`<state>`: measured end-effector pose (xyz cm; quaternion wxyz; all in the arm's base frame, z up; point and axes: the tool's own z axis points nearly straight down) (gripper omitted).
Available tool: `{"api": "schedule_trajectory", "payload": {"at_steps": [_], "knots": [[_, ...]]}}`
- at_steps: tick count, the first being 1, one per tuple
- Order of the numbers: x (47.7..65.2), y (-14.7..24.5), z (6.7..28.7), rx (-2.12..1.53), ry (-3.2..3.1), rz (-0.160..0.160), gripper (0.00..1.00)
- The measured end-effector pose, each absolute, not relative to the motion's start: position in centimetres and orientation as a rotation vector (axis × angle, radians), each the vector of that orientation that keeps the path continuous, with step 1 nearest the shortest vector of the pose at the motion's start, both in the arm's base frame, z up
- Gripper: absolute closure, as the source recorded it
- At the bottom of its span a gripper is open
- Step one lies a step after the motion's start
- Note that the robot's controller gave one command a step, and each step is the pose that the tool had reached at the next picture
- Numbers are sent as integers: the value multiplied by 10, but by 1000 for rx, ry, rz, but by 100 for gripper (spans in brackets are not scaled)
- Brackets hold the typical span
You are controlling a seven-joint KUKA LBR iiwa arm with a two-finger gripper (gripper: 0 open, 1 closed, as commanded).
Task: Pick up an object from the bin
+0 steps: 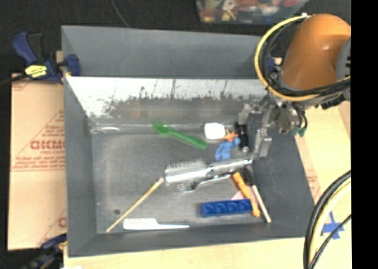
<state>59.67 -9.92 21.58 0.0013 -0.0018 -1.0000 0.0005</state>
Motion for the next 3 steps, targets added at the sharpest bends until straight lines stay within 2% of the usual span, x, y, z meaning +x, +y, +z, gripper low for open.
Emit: {"api": "schedule_trajectory", "payload": {"at_steps": [1, 2, 3], "knots": [[598, -99, 220, -1, -3146, 3, 0], [560, -53, 78, 154, -3147, 6, 0], [545, -34, 147, 60, -3165, 8, 0]]}}
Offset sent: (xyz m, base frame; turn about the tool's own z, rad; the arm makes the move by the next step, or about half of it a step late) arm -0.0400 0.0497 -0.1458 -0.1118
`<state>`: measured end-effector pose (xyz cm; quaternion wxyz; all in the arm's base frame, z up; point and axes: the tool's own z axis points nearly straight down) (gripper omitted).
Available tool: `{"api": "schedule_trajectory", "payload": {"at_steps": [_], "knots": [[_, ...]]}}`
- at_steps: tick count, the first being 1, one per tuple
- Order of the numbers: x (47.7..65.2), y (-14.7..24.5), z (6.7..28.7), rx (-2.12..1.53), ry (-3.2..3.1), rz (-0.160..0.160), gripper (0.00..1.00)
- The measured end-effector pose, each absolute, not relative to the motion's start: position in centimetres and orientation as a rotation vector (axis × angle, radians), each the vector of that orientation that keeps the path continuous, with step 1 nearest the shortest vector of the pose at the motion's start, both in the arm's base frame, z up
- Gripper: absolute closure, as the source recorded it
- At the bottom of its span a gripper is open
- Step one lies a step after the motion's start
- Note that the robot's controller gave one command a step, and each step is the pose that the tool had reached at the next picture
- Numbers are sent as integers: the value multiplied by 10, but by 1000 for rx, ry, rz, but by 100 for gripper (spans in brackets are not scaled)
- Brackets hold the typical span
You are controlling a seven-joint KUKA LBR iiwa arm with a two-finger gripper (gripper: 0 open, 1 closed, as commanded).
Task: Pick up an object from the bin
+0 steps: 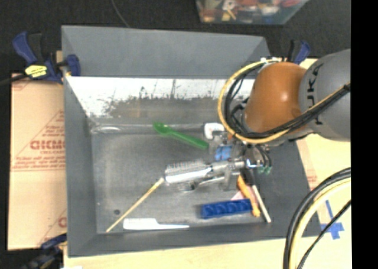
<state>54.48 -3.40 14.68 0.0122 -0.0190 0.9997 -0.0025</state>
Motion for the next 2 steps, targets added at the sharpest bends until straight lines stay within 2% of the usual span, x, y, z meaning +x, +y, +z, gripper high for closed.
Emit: {"api": "schedule_trajectory", "payload": {"at_steps": [1, 2], "knots": [[544, -17, 100, -359, 3110, -6, 0], [553, 0, 72, -342, 3089, -14, 0]]}}
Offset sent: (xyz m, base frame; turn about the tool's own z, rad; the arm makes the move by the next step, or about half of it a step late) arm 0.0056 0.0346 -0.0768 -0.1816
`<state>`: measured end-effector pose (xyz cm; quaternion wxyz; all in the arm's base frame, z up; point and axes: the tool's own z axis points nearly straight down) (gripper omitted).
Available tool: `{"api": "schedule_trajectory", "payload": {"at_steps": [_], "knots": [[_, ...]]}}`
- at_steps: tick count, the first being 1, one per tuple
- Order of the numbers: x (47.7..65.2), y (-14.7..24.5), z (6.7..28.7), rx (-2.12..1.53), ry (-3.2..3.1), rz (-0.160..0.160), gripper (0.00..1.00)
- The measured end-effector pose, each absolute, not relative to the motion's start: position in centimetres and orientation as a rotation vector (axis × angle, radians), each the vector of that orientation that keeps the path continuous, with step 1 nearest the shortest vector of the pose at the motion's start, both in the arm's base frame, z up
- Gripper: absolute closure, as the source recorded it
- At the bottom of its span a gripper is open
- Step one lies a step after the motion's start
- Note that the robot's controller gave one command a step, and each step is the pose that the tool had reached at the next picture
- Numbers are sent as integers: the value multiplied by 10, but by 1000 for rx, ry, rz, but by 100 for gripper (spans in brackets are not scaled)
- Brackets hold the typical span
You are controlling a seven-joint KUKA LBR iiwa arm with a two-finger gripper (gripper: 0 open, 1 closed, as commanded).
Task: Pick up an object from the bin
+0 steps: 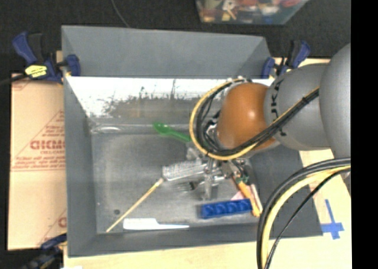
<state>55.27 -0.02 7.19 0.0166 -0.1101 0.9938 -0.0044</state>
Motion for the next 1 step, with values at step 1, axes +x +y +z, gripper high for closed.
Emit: {"api": "schedule_trajectory", "payload": {"at_steps": [1], "knots": [[574, 9, 73, -459, 3084, -15, 100]]}}
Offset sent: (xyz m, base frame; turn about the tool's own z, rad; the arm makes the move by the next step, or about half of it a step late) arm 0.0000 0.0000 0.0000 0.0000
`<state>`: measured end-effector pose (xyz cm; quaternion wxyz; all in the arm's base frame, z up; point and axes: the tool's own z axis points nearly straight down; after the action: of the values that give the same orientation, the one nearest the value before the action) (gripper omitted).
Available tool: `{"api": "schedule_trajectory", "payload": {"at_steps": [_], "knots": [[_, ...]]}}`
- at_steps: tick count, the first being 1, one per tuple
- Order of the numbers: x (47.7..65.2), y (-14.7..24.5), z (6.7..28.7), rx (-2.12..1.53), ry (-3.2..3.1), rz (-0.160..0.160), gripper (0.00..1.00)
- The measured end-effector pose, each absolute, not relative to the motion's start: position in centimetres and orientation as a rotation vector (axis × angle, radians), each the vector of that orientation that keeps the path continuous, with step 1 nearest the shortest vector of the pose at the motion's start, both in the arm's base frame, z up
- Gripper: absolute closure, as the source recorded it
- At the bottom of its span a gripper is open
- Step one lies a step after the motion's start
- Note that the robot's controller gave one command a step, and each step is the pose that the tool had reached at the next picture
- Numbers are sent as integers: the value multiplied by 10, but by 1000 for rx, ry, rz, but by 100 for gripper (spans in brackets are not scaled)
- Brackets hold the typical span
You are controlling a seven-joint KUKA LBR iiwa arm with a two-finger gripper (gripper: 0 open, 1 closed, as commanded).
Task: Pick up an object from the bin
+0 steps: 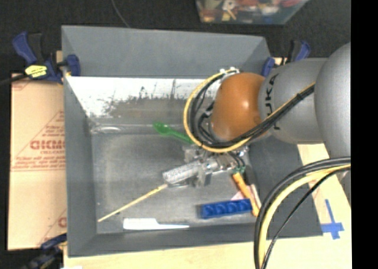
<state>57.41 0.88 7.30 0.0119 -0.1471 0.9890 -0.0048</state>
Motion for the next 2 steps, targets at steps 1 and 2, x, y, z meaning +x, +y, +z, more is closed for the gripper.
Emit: {"api": "schedule_trajectory", "payload": {"at_steps": [1, 2], "knots": [[574, 9, 73, -459, 3084, -15, 100], [574, 9, 74, -460, 3083, -15, 100]]}}
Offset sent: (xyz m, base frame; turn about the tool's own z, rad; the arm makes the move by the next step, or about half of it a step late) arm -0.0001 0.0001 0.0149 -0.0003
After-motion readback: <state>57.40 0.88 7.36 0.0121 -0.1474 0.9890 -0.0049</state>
